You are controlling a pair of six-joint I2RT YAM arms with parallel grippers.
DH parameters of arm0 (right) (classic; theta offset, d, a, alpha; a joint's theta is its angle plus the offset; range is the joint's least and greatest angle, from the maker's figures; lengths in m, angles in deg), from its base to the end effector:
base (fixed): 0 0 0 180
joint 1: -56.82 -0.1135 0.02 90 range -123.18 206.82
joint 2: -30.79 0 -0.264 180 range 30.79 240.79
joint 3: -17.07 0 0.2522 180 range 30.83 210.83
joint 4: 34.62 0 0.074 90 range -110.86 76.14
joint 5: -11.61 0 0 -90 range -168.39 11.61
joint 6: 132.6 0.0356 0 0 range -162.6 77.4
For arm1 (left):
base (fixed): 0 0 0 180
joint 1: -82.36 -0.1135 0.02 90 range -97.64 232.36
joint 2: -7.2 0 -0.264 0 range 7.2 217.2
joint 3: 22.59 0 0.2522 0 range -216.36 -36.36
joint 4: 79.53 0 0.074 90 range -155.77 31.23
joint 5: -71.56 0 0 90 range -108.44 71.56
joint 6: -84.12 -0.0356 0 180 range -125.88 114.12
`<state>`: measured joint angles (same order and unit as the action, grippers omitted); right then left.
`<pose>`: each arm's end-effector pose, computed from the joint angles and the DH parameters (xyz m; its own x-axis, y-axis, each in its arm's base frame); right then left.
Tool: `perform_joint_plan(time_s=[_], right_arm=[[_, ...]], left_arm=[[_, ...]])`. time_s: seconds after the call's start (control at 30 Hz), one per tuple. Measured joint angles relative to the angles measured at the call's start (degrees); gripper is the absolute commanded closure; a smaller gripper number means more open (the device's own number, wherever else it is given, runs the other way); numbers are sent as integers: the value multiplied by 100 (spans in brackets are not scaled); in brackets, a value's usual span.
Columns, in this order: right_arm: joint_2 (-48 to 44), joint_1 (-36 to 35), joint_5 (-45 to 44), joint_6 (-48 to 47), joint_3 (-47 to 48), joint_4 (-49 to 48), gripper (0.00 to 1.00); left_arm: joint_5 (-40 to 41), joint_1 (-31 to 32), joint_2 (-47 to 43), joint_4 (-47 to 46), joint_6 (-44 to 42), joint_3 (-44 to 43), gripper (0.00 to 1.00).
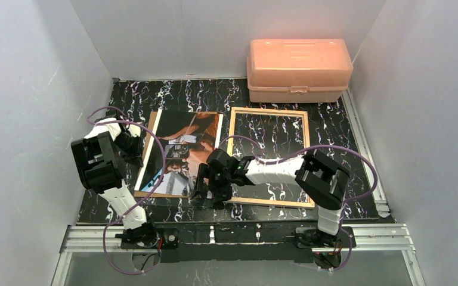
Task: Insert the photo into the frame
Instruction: Pick up the photo frame item at the center of the board.
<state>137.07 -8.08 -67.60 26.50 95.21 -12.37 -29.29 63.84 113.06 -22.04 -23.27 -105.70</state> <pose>0.1577 0.3523 0.1640 -0.9949 0.0394 -0.0927 -0.0301 0.7618 0.6471 0.3276 0.1027 0.1625 -0.9760 -0.0174 -0.2172 0.0105 0.9919 -0.1264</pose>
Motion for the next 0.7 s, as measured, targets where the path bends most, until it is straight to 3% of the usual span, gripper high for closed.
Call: perform_joint_plan(time_s=[0.47, 0.7], right_arm=[[-695, -7, -57, 413, -616, -960, 1], [-1025, -20, -13, 391, -1008, -2107, 1]], left_arm=[[52, 0, -76, -103, -76, 83, 88], [168, -9, -109, -149, -131, 83, 89]])
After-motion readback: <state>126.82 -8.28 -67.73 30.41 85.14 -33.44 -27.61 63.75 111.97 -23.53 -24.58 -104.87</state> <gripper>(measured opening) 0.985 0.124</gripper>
